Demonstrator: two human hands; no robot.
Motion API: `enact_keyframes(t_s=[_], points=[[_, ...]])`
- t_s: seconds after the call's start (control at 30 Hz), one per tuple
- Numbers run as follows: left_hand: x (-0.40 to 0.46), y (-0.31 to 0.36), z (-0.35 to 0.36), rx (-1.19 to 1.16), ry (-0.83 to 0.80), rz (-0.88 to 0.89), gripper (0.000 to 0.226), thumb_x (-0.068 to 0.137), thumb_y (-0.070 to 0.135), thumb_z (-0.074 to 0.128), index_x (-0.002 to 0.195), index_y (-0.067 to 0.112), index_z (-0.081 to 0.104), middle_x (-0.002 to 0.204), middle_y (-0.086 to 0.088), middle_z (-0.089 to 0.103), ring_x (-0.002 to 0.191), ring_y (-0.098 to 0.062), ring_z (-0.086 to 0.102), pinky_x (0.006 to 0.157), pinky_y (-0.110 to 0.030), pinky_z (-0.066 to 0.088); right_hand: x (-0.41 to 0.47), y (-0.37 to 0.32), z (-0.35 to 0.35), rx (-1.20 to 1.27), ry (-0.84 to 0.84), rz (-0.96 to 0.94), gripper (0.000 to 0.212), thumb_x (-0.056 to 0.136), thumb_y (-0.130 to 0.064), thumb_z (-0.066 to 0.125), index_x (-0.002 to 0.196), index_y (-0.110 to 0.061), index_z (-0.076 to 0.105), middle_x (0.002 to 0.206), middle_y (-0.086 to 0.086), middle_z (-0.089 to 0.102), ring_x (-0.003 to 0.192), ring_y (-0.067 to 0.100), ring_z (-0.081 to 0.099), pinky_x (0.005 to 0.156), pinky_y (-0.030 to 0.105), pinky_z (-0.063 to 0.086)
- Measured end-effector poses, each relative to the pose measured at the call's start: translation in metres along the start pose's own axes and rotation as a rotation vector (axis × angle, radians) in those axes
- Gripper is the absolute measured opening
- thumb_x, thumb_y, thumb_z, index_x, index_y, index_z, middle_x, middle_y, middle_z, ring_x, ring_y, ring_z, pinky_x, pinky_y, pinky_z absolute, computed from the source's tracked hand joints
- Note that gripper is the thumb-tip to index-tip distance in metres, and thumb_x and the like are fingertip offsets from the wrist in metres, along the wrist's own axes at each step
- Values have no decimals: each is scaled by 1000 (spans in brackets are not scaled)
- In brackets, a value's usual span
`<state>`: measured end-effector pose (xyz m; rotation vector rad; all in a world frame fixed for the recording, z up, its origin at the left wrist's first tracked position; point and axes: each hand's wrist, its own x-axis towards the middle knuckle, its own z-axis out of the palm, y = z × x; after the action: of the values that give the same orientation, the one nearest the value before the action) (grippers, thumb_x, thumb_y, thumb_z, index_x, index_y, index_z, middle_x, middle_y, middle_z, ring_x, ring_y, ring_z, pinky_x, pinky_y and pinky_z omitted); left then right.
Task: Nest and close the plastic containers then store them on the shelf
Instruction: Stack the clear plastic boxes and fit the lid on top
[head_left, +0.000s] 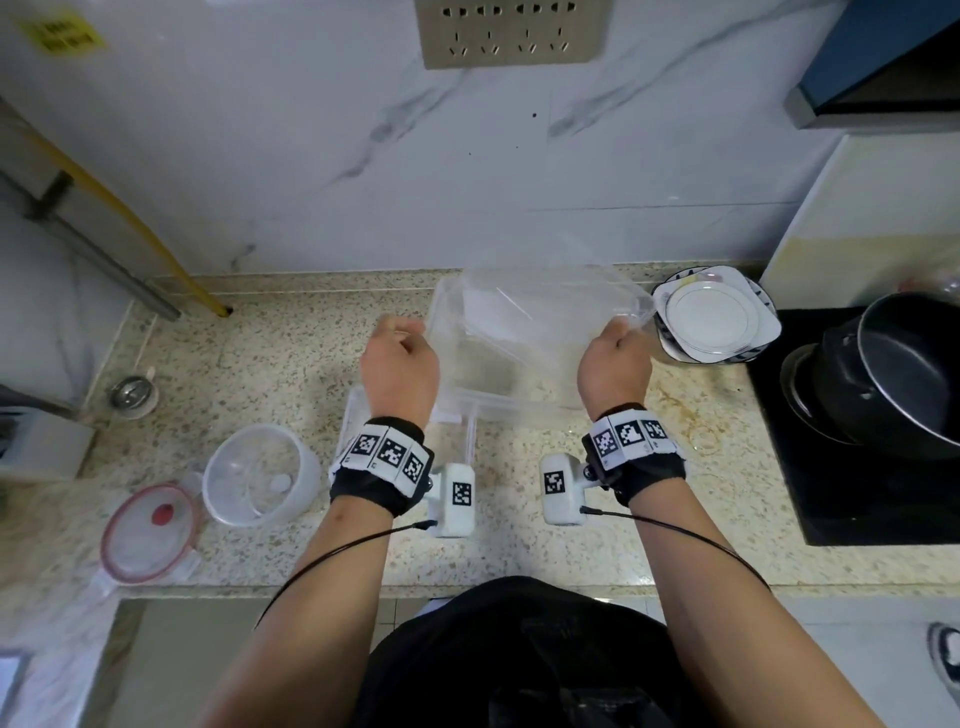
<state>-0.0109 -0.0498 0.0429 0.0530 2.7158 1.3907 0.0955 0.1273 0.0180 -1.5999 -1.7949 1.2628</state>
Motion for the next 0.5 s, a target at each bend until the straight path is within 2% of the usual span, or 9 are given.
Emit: enact_keyframes(t_s=[0.07, 0.13, 0.23, 0.37, 0.5], points=[[6, -4, -16, -9, 60, -12, 23, 95, 7, 51, 99, 24, 66, 75, 14, 64, 57, 1, 56, 40, -8, 37, -8, -6, 8, -50, -51, -27, 57, 105, -44, 23, 122, 0, 53, 120, 21, 62, 109, 38, 59, 79, 32, 36], [12, -12, -30, 0, 96, -47, 20, 95, 10, 52, 99, 23, 67, 79, 16, 63, 67, 5, 57, 50, -11, 38, -15, -10, 17, -106, -117, -51, 59, 105, -45, 22, 123, 1, 53, 120, 21, 62, 108, 37, 60, 78, 32, 36], [22, -29, -50, 8, 128, -130, 27, 89, 5, 49, 96, 19, 71, 82, 11, 65, 73, -6, 60, 61, -21, 44, -29, -13, 32, -182, -229, -79, 59, 105, -42, 22, 125, 4, 53, 121, 22, 62, 108, 36, 60, 78, 31, 36], [28, -51, -70, 13, 149, -173, 31, 85, 1, 45, 92, 15, 72, 84, 4, 68, 69, -6, 59, 61, -23, 46, -47, -14, 50, -259, -332, -103, 57, 106, -41, 24, 125, 4, 53, 122, 22, 61, 109, 35, 60, 79, 31, 37], [31, -69, -84, 34, 169, -214, 30, 86, 3, 46, 87, 15, 73, 84, 0, 70, 77, -22, 65, 68, -32, 54, -58, -15, 68, -339, -437, -98, 57, 105, -39, 22, 122, 5, 54, 117, 22, 64, 103, 34, 63, 79, 32, 43]])
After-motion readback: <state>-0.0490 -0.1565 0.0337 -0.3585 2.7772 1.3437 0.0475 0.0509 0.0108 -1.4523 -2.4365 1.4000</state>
